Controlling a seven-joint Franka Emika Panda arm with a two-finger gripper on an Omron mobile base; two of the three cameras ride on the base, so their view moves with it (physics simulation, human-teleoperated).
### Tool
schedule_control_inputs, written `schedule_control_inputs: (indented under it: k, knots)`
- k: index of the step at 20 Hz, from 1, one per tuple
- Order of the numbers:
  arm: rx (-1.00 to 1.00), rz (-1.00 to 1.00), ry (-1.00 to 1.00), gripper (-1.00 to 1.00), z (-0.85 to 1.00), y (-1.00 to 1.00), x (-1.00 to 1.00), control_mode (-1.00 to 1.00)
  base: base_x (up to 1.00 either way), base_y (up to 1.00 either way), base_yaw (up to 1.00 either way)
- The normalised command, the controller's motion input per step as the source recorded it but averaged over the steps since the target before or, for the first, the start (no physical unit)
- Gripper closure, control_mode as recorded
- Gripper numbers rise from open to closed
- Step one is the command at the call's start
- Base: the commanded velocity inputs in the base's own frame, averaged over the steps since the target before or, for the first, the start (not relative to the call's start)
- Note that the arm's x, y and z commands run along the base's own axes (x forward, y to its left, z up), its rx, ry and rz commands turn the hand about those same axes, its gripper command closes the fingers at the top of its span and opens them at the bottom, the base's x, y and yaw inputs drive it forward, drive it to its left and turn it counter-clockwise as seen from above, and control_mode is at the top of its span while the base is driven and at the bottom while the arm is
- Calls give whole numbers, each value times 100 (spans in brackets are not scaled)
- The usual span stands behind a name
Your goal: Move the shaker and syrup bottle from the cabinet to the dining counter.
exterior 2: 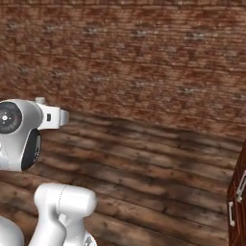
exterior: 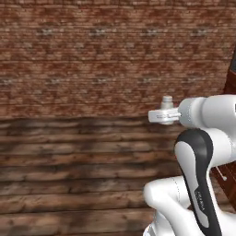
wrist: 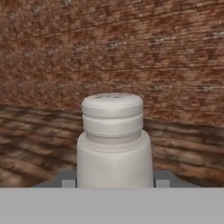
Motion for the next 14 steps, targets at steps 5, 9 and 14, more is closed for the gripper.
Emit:
schedule_control_inputs:
  k: [5,9,14]
  knots:
    - [0,0,0,100,0,0,0,100,86,23,22]
    - [0,0,0,100,0,0,0,100,87,16,27]
    - [0,0,0,100,0,0,0,100,81,6,40]
